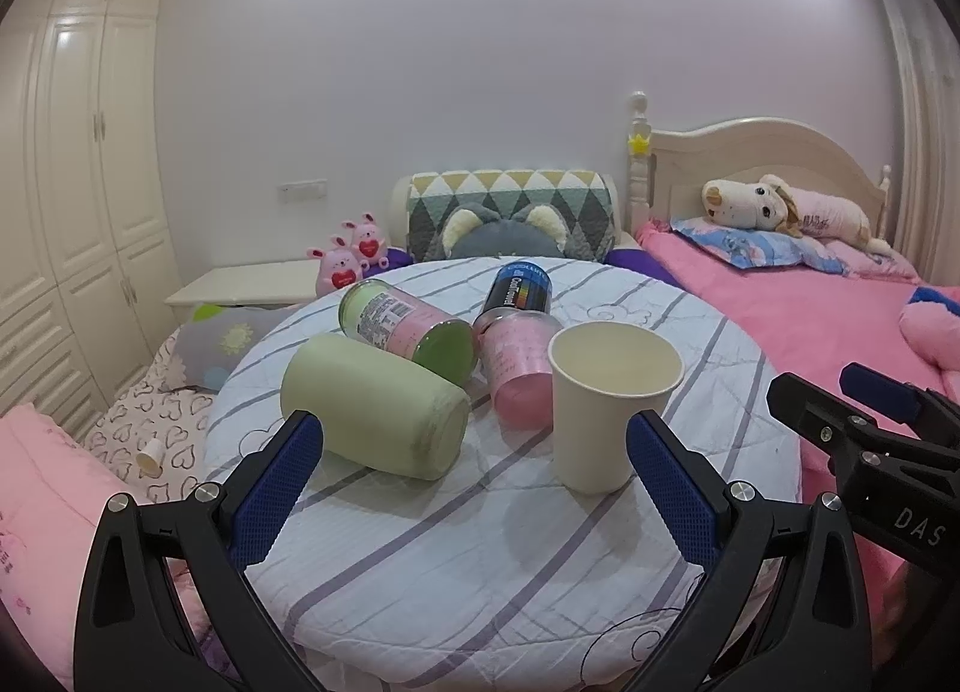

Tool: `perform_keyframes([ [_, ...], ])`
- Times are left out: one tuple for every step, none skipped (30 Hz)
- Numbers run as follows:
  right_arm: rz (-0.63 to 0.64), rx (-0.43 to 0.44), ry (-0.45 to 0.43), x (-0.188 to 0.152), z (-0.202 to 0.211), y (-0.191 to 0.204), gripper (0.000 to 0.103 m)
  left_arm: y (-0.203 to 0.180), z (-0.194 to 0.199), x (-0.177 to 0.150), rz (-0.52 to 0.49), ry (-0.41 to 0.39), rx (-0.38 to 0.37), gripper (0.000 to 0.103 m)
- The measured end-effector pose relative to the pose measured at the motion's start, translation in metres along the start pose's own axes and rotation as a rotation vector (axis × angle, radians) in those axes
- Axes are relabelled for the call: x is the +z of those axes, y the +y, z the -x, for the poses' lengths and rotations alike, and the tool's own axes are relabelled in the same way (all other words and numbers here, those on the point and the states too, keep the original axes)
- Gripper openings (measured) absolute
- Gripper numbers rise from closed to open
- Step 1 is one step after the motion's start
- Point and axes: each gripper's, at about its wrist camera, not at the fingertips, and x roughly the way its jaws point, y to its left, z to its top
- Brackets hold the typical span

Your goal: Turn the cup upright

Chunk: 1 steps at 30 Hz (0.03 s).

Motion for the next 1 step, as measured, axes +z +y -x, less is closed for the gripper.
perform_keyframes([
  [0.002,0.001,0.002,0.0001,-0.0005,0.0004,0.082,-0.0007,-0.0004,-0.0002,-0.004,0.001,0.0,0.102],
])
